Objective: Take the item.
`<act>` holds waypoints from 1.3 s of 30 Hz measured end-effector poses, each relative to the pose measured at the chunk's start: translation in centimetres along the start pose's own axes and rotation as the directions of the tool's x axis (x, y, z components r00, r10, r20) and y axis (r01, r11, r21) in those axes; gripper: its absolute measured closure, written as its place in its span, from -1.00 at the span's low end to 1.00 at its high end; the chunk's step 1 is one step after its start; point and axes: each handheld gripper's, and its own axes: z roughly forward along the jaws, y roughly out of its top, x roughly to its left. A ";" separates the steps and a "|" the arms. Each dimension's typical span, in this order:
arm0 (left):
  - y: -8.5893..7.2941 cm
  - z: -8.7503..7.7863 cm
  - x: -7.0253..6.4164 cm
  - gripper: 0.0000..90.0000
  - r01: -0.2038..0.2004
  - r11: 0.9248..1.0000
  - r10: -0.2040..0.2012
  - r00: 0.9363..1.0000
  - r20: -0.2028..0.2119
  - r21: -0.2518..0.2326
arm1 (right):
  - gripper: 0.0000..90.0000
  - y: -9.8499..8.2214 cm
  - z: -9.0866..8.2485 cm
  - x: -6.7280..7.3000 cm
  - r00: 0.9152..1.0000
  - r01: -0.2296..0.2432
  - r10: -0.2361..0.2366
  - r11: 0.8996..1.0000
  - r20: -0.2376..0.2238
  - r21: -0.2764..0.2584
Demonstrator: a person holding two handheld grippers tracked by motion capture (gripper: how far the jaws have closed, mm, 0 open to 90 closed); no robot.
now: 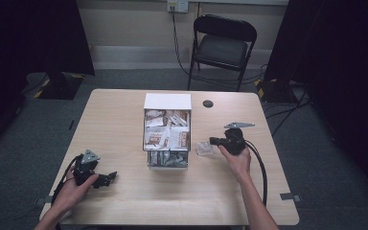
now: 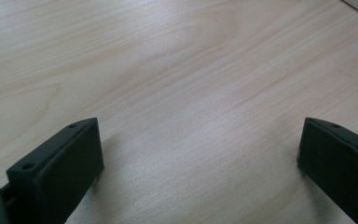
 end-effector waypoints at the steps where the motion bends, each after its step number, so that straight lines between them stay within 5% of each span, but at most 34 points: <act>1: 0.0 0.0 0.0 -1.00 0.000 1.000 0.000 1.000 0.000 0.000 | 1.00 -0.1 0.1 0.0 1.000 0.000 0.000 1.000 0.001 0.002; 20: 0.0 0.0 0.0 -1.00 0.000 1.000 0.000 1.000 0.000 0.000 | 0.99 -1.2 1.2 -1.1 0.999 -0.016 0.014 0.999 0.050 0.034; 27: 0.0 0.0 0.0 -1.00 0.000 1.000 0.000 1.000 0.000 0.000 | 0.63 -1.2 1.4 -1.2 0.997 -0.033 0.030 0.999 0.073 0.036; 35: 0.0 0.0 0.0 -1.00 0.000 1.000 0.000 1.000 0.000 0.000 | -0.22 -0.8 0.9 -1.3 0.994 -0.048 0.047 0.999 0.094 0.006; 39: 0.0 0.0 0.0 -1.00 0.000 1.000 0.000 1.000 0.000 0.000 | -0.44 -0.7 0.1 -1.3 0.993 -0.055 0.054 0.998 0.106 0.006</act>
